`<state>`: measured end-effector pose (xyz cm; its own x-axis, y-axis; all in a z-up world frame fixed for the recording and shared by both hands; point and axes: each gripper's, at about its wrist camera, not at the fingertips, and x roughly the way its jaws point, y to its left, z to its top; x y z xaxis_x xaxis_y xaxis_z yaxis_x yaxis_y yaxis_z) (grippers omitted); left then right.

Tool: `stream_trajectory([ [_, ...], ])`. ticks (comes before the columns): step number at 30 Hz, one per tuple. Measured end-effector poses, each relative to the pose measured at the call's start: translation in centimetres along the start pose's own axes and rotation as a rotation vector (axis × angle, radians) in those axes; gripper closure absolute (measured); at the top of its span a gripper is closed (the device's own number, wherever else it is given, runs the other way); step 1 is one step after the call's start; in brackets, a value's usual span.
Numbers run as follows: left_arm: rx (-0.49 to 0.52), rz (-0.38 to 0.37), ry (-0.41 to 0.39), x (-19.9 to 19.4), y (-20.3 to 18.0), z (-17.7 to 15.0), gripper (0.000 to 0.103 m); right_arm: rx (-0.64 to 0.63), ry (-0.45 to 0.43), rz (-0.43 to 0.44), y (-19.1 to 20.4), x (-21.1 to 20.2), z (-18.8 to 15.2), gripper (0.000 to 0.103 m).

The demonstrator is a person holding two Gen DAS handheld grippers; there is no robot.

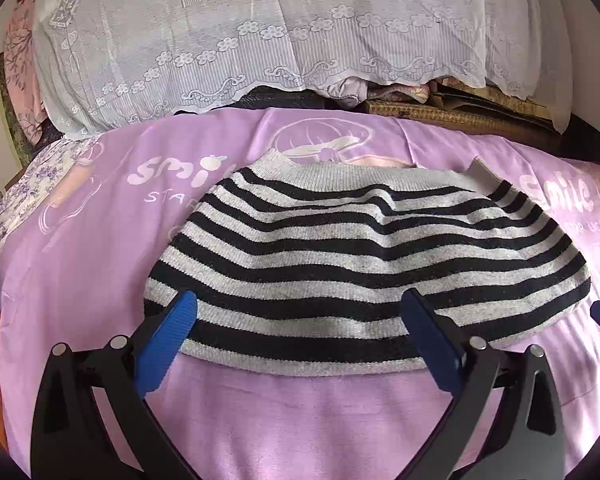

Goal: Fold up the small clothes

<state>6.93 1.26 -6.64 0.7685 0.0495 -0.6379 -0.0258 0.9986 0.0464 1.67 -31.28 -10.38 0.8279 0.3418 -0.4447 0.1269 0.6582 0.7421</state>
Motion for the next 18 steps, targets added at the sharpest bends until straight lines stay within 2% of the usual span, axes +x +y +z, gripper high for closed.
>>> stream_trajectory([
  [6,0.002,-0.03,0.054,-0.1,-1.8,0.6,0.004,0.133,0.036,0.037,-2.2,-0.1,-0.9,0.034],
  [11,-0.027,-0.041,0.094,0.2,-3.2,2.4,0.004,0.154,0.023,0.032,-3.0,0.6,-1.0,0.034],
  [14,-0.034,0.004,0.111,1.7,-4.1,2.9,0.004,0.138,0.005,0.011,-2.9,1.4,-0.8,0.034],
  [18,-0.016,0.009,0.201,6.2,-4.8,0.8,0.004,0.121,-0.002,-0.057,-2.2,3.2,0.2,0.034],
])
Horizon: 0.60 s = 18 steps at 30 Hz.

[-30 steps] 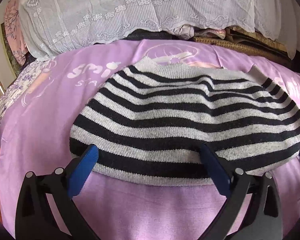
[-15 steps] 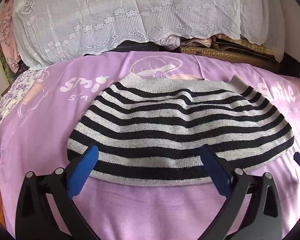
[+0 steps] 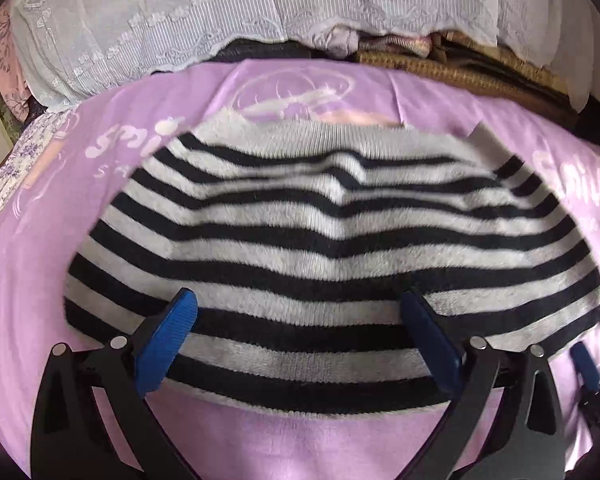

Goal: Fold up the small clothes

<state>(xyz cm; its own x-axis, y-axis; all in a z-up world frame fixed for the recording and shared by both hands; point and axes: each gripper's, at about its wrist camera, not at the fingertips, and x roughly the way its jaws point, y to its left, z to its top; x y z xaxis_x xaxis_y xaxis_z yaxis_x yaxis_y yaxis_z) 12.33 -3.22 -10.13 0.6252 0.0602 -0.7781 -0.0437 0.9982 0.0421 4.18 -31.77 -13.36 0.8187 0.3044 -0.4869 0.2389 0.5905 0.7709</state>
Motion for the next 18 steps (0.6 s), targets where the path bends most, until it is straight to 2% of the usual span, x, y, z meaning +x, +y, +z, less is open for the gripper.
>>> stream_trajectory([
  [1,-0.017,-0.019,-0.026,0.3,0.3,-0.4,0.004,0.004,-0.002,-0.021,0.3,0.6,0.3,0.034],
  [4,-0.021,-0.041,-0.023,-0.1,0.6,-0.1,0.004,0.043,-0.018,-0.09,1.4,2.8,1.4,0.032],
  [7,-0.026,-0.059,-0.033,-0.2,0.9,-0.4,0.004,0.071,-0.082,-0.138,2.5,4.7,1.7,0.031],
  [11,-0.028,-0.078,-0.041,-0.3,1.4,-0.1,0.004,-0.049,-0.192,-0.174,3.2,5.1,0.6,0.035],
  [14,-0.037,-0.069,-0.044,-0.3,2.1,0.6,0.004,0.006,-0.2,-0.119,2.2,4.6,1.7,0.042],
  [16,-0.058,-0.08,-0.035,-0.3,2.7,1.0,0.004,0.061,-0.203,-0.102,0.9,4.7,2.6,0.063],
  [18,-0.074,-0.091,-0.033,-0.4,2.9,1.4,0.004,0.108,-0.188,-0.067,-0.1,4.9,3.1,0.07],
])
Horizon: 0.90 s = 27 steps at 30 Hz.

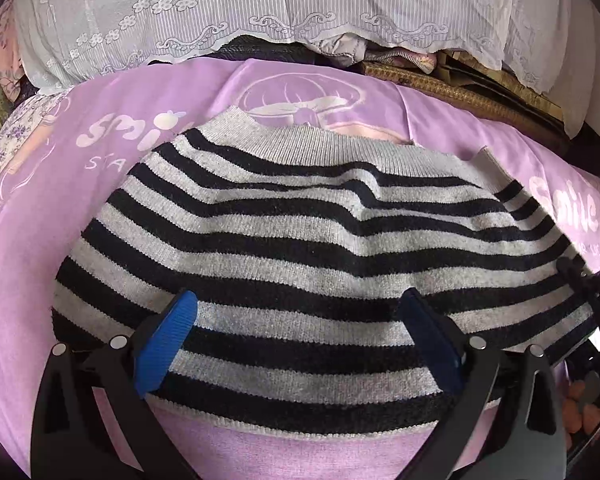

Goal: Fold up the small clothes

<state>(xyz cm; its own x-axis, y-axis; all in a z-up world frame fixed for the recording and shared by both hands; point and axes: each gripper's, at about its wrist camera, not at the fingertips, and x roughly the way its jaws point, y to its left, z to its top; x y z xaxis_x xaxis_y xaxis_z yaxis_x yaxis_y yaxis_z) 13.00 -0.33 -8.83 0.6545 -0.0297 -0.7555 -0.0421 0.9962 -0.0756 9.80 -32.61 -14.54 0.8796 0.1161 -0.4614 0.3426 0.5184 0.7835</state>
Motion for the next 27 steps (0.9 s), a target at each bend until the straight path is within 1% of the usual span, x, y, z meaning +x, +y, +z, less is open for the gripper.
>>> stream_trajectory([
  [2,-0.011,0.001,0.002,-0.2,-0.4,0.3,0.004,-0.011,0.002,0.0,0.3,0.1,0.0,0.071],
  [4,0.001,0.001,0.0,-0.4,-1.4,0.7,0.004,-0.008,0.0,0.001,0.3,0.2,-0.1,0.07],
  [7,0.059,0.03,-0.017,-0.7,-4.2,1.4,0.004,0.01,0.005,0.011,0.1,0.3,0.0,0.07],
  [9,0.094,0.034,-0.024,-0.7,-6.4,1.8,0.004,0.014,0.009,0.013,0.0,0.4,0.0,0.07],
  [12,0.133,0.021,0.002,0.5,-9.4,1.8,0.004,0.018,0.019,0.019,-0.2,0.4,0.1,0.07],
  [13,0.144,0.025,0.013,1.1,-10.0,1.6,0.004,0.015,0.024,0.019,-0.1,0.5,0.1,0.068],
  [15,0.164,0.041,0.041,2.8,-10.6,0.7,0.004,0.004,0.03,0.017,0.1,0.7,0.1,0.066],
  [16,0.164,0.038,0.026,3.1,-10.6,0.3,0.004,0.0,0.028,0.015,0.2,0.7,0.1,0.063],
  [17,0.164,0.029,0.02,3.0,-10.5,0.3,0.004,-0.008,0.025,0.014,0.4,0.8,0.0,0.062],
  [19,0.158,0.012,0.037,3.0,-10.1,0.6,0.004,-0.037,0.025,0.008,0.9,0.9,-0.1,0.056],
  [20,0.147,0.001,0.042,3.0,-9.9,0.7,0.004,-0.047,0.025,0.003,1.1,0.9,-0.2,0.055],
  [21,0.138,-0.007,0.046,2.9,-9.8,0.8,0.004,-0.045,0.023,0.006,1.0,0.9,-0.1,0.055],
  [22,0.132,-0.013,0.053,2.8,-9.7,1.0,0.004,-0.034,0.019,0.008,0.9,0.7,-0.1,0.059],
  [23,0.127,-0.02,0.062,2.8,-9.7,1.3,0.004,-0.016,0.015,0.016,0.6,0.6,0.0,0.06],
  [25,0.104,-0.039,0.069,2.8,-9.5,2.1,0.004,0.015,0.011,0.031,0.2,0.4,0.1,0.069],
  [27,0.068,-0.032,0.076,3.1,-9.5,3.7,0.004,0.045,0.009,0.058,-0.1,0.3,0.2,0.072],
])
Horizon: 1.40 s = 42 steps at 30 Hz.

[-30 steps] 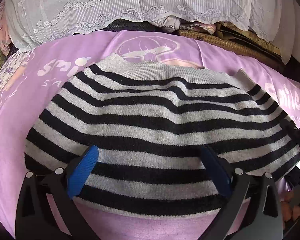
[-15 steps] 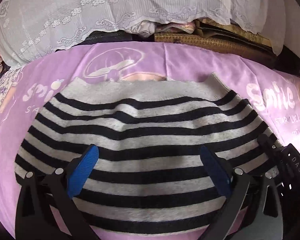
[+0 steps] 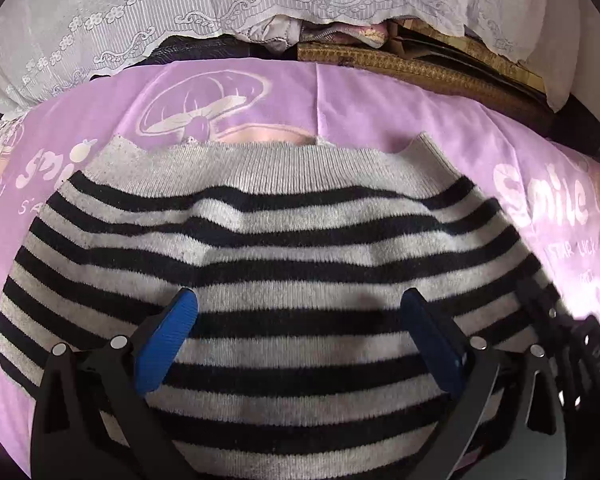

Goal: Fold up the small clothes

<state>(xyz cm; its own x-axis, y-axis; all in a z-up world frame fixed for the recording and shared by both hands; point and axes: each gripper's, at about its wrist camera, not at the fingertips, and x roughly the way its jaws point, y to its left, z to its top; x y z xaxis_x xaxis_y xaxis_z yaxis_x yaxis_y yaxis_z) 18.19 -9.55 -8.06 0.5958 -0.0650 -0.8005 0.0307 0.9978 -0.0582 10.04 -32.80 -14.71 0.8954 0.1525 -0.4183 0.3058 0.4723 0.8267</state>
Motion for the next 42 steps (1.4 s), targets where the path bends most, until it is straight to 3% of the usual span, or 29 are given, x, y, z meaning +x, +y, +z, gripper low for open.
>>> stream_trajectory([
  [3,-0.043,-0.034,0.001,0.2,-0.4,1.9,0.005,0.039,-0.01,0.056,-0.1,-0.4,0.0,0.074],
  [5,-0.012,-0.033,-0.001,0.7,-1.6,2.4,0.005,0.028,-0.02,0.086,0.3,-0.7,-0.1,0.075],
  [9,0.039,-0.019,0.014,2.6,-2.3,1.5,0.005,-0.098,-0.041,0.136,2.9,-1.6,-0.6,0.076],
  [14,-0.006,-0.066,-0.002,1.9,-0.1,2.4,0.005,-0.256,-0.06,0.152,6.0,-2.7,-1.8,0.076],
  [20,-0.075,-0.043,0.0,2.5,3.3,4.1,0.005,-0.377,-0.036,0.17,8.4,-3.3,-3.4,0.076],
  [25,-0.063,-0.034,0.029,3.7,4.2,4.6,0.005,-0.504,-0.039,0.173,10.5,-3.9,-5.1,0.076],
  [28,-0.083,-0.062,0.03,3.6,4.9,4.9,0.005,-0.553,-0.02,0.18,11.5,-4.1,-6.0,0.076],
  [34,-0.057,-0.078,-0.053,1.2,5.5,5.6,0.005,-0.649,0.012,0.2,13.5,-4.7,-8.0,0.076],
  [42,-0.001,-0.032,-0.167,-1.8,7.1,6.4,0.005,-0.743,0.01,0.211,16.2,-5.2,-10.9,0.076],
])
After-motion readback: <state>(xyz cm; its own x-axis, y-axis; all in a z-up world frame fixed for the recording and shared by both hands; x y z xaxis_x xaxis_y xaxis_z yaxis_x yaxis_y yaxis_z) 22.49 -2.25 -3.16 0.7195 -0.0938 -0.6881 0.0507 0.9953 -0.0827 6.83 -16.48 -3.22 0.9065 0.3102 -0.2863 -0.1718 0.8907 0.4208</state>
